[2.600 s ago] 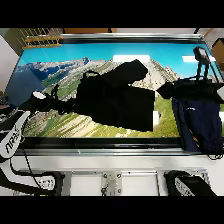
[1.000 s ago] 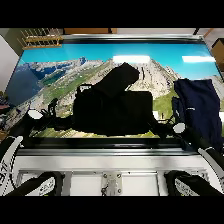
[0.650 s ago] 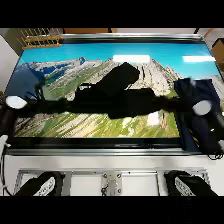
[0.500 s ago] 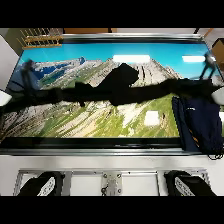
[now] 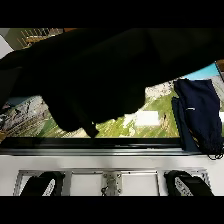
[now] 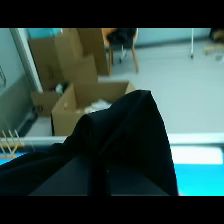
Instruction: Fold the clothes and pants, and hang the long-sleeved shirts on hangers.
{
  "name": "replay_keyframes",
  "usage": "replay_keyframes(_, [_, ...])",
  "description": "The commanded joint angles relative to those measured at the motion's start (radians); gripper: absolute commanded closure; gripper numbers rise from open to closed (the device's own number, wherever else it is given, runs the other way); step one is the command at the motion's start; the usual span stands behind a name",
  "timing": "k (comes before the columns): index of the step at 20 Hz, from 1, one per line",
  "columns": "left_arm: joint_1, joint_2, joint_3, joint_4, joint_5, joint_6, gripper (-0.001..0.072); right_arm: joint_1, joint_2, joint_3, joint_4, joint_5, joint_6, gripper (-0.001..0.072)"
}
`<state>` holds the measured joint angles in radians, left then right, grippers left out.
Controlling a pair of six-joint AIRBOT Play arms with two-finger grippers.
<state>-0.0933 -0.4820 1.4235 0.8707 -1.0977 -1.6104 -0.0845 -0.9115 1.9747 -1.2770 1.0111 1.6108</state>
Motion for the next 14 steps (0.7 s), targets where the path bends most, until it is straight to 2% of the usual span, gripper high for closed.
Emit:
replay_keyframes(1, [-0.028, 0.109, -0.021, -0.008, -0.001, -0.163, 0.0689, 0.001, 0.027, 0.056, 0.026, -0.011, -0.011, 0.07])
replay_keyframes(5, [0.038, 0.167, -0.199, -0.007, -0.04, -0.294, 0.0689, 0.001, -0.048, 0.054, 0.152, 0.005, -0.011, 0.0699])
replay_keyframes(8, [0.11, 0.122, -0.351, -0.007, -0.161, -0.335, 0.0689, 0.033, -0.217, 0.053, 0.217, 0.113, -0.007, 0.0699])
replay_keyframes(10, [0.141, 0.042, -0.463, -0.001, -0.2, -0.316, 0.0689, 0.089, -0.375, 0.053, 0.162, 0.19, 0.018, 0.07])
replay_keyframes(11, [0.146, -0.007, -0.514, 0.002, -0.179, -0.26, 0.0689, 0.115, -0.458, 0.053, 0.113, 0.202, 0.02, 0.0699])
replay_keyframes(14, [0.143, -0.229, -0.629, -0.007, 0.067, -0.132, 0.0689, 0.162, -0.684, 0.053, 0.008, 0.114, 0.043, 0.0699])
